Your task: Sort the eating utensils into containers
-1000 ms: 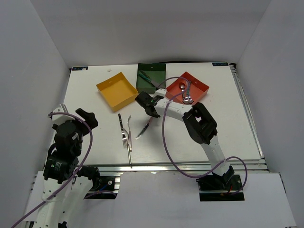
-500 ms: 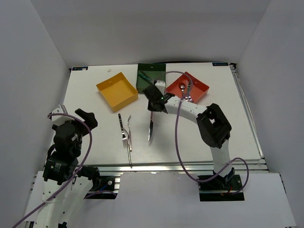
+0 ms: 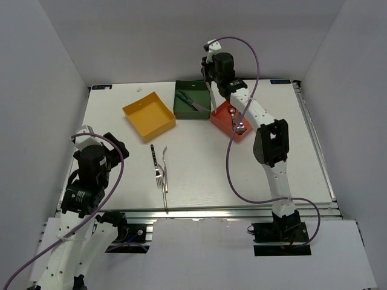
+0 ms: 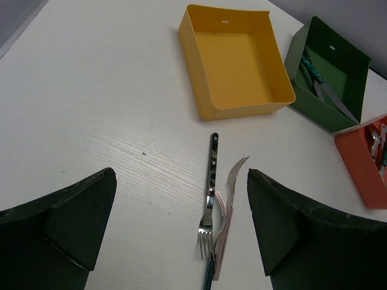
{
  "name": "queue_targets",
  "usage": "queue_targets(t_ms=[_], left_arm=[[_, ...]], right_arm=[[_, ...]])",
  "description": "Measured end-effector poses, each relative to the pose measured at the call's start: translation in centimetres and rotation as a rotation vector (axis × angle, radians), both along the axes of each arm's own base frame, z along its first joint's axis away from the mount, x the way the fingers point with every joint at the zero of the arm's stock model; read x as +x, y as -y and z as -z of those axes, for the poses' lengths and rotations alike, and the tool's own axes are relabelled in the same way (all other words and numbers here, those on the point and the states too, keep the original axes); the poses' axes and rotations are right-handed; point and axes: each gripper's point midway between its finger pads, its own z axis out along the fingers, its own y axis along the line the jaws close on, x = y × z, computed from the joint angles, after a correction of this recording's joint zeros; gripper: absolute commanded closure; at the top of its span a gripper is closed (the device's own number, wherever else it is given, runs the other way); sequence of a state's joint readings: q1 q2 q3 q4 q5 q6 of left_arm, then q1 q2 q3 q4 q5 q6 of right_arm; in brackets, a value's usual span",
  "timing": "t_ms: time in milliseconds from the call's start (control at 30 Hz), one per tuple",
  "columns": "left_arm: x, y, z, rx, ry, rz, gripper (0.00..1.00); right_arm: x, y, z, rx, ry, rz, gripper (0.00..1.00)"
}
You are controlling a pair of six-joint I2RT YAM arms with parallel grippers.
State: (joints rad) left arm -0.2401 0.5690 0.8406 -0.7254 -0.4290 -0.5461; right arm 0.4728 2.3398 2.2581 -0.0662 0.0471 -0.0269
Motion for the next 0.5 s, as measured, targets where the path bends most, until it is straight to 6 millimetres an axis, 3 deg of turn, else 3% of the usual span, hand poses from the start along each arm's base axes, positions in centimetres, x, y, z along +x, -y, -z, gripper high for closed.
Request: queue_targets(t_ms=[100, 200, 500], left_arm=[[0.2, 0.0, 0.4, 0.004, -0.017, 0.000, 0.02], [0.5, 0.1, 0.8, 0.009, -0.036, 0.000, 0.02], [0.5, 0.1, 0.8, 0.010, -0.039, 0.000, 0.02]], right_arm=[[1.6, 0.7, -0.3, -0.006, 0.078, -0.026, 1.00], [2.2, 0.2, -0.7, -0.003, 0.135, -0.058, 1.00], [1.5, -2.8, -3.5, 0.057, 0.263, -0.143, 1.00]])
